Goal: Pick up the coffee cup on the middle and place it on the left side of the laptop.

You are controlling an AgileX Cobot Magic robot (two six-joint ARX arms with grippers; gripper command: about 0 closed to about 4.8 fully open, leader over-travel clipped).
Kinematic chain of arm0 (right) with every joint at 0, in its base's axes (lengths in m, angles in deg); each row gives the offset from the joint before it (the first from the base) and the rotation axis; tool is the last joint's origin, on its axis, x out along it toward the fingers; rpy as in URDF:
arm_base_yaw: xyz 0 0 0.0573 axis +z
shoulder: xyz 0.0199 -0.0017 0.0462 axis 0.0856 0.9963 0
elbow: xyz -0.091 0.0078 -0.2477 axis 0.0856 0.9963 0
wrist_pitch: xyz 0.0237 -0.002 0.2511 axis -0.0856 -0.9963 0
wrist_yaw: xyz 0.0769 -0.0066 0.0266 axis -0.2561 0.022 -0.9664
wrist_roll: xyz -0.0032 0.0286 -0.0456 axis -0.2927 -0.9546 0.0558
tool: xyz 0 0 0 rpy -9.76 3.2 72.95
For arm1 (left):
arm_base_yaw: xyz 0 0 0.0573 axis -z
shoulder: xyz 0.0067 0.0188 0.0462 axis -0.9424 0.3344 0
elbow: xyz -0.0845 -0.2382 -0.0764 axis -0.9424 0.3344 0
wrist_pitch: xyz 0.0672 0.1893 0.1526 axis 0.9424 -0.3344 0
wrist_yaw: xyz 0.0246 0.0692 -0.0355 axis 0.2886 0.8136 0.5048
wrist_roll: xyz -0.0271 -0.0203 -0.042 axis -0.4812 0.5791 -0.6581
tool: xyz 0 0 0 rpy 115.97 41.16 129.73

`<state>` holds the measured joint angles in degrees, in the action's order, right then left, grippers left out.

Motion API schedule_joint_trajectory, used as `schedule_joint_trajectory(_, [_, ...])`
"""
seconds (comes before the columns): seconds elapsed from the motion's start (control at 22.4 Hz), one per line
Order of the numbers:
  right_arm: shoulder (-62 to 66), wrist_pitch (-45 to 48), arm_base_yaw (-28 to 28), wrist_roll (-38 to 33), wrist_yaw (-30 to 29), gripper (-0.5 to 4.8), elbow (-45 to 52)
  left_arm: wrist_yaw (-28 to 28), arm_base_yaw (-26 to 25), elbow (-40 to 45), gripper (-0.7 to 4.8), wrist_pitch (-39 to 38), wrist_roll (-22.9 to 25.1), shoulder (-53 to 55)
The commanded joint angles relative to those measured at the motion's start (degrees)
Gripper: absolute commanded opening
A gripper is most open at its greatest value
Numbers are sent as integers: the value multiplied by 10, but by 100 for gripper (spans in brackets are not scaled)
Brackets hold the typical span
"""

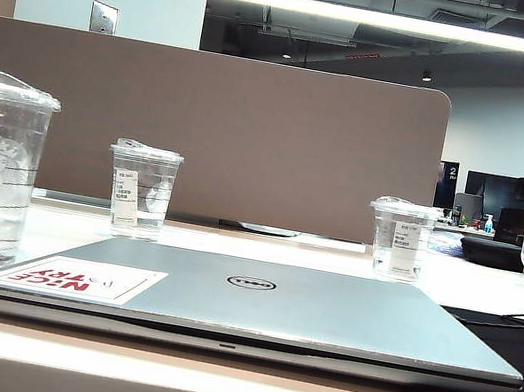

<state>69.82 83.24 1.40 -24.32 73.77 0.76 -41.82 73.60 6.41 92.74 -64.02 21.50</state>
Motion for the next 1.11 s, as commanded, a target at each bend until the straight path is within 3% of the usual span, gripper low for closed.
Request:
schedule_joint_trajectory(0.04, [-1,10,0,0,-1,-5,2,-2,0,-2,-4,6,-2,0])
schedule_joint_trajectory(0.36, [-1,10,0,0,-1,-5,2,3,-7,-2,-4,-23,10,-32])
schedule_joint_trajectory(0.53, [-1,10,0,0,-1,-5,2,2,-42,-2,-4,-14,-64,-46])
schedule_joint_trajectory(1.11, [-1,10,0,0,-1,-5,2,-12,-27,-2,-4,-14,-65,-46])
